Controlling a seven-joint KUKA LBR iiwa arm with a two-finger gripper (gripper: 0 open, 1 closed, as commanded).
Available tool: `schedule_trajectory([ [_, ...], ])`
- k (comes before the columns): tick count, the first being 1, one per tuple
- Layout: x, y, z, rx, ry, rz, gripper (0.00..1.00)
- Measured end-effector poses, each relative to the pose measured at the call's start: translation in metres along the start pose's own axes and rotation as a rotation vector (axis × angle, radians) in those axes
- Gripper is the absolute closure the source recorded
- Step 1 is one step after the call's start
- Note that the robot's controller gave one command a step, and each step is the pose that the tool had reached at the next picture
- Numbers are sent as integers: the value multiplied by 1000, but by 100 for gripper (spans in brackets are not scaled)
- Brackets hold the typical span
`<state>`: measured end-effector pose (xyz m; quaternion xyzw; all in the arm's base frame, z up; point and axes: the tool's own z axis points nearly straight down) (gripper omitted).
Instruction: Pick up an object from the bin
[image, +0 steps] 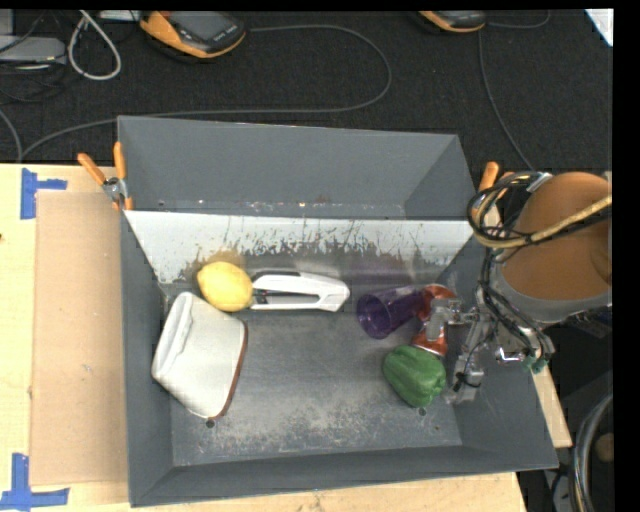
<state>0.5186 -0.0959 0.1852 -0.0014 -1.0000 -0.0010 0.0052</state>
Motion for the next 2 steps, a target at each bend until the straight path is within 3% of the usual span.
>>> schedule_trajectory([
  [1,-2,1,-4,1,-8,-5,0],
  [2,-18,0,109,-1,-6,173,0],
])
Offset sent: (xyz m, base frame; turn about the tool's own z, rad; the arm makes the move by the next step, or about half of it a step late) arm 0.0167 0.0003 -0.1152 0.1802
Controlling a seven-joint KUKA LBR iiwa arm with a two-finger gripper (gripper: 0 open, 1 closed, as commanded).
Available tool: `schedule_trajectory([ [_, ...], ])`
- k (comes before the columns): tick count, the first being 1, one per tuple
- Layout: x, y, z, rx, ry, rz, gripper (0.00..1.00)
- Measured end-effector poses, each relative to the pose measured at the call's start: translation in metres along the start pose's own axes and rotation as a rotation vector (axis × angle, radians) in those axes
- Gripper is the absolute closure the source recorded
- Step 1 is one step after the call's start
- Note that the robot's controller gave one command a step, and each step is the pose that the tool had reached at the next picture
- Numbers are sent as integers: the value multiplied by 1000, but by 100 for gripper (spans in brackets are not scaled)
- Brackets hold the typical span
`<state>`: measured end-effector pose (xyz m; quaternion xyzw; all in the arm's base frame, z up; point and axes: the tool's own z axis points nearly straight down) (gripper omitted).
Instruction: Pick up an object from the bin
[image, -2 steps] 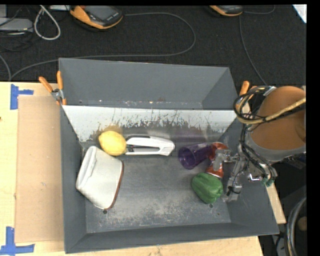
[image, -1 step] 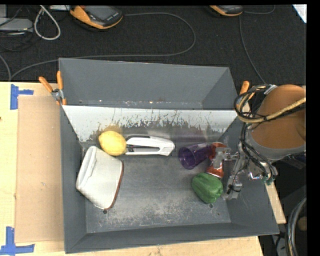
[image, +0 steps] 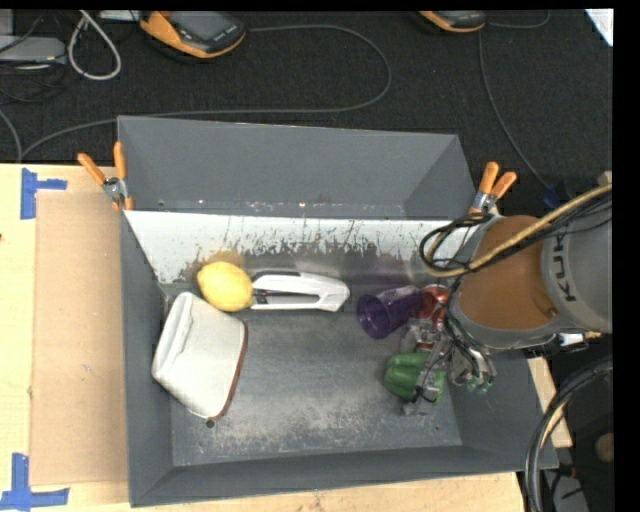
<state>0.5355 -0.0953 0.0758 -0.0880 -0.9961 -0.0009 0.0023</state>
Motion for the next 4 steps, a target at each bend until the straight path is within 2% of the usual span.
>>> schedule_trajectory([
  [1,-2,-8,-62,0,-12,18,0],
  [2,4,-1,4,-1,14,3,0],
  [3,0,-4,6,-1,-11,101,0],
  [4,2,-1,4,-1,6,23,100],
])
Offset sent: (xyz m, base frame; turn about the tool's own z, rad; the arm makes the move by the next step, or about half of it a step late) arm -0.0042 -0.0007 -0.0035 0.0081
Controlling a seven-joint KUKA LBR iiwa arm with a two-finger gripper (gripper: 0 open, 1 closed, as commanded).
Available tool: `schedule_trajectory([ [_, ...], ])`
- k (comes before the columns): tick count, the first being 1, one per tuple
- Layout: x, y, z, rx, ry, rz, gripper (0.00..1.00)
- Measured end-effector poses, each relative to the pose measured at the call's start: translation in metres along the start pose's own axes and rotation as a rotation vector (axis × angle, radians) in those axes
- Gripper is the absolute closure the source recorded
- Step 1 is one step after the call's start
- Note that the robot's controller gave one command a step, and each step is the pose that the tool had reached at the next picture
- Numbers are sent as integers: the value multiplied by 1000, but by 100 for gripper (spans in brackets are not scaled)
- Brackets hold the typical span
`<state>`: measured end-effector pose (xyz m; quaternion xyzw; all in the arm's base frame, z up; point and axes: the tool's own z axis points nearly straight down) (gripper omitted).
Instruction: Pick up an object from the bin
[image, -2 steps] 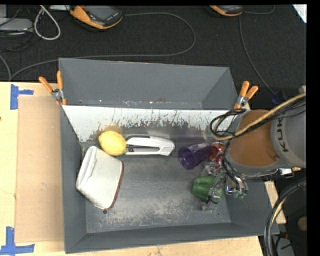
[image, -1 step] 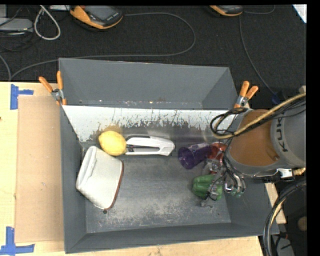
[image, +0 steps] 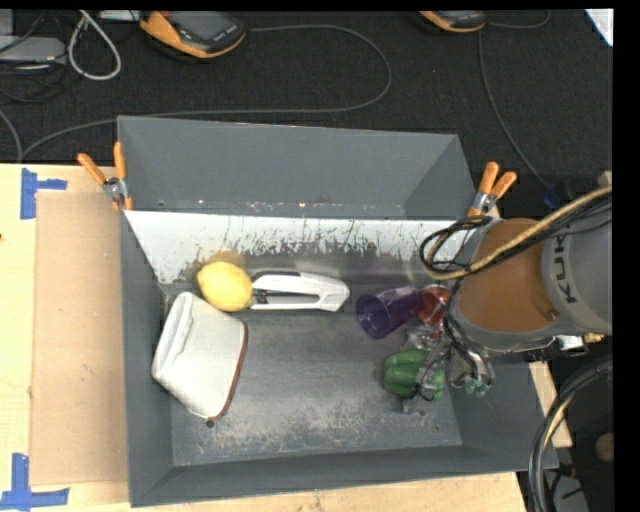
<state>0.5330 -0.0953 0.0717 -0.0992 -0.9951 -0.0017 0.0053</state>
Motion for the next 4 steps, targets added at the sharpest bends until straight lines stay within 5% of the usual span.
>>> schedule_trajectory([
  [4,2,0,-40,-1,4,-2,100],
])
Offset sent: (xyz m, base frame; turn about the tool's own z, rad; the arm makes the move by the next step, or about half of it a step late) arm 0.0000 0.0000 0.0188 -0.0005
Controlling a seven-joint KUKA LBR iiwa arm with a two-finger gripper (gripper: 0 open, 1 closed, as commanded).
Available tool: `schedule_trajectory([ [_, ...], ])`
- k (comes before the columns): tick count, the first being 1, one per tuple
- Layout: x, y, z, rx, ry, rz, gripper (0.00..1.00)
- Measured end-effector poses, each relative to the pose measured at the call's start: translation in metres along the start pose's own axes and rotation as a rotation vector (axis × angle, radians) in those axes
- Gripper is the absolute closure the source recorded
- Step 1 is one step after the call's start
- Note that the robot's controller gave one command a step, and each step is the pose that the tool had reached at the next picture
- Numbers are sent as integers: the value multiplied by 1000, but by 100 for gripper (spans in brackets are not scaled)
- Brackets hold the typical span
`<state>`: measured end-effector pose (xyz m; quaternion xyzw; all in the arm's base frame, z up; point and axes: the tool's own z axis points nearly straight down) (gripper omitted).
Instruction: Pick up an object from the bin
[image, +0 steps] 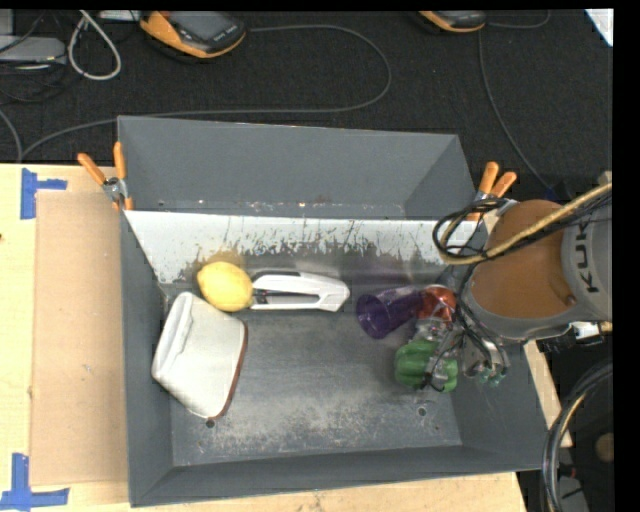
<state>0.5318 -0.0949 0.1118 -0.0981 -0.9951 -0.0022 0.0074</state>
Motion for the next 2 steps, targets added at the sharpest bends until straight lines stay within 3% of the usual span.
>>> schedule_trajectory([
  [2,0,0,-14,0,0,-1,100],
])
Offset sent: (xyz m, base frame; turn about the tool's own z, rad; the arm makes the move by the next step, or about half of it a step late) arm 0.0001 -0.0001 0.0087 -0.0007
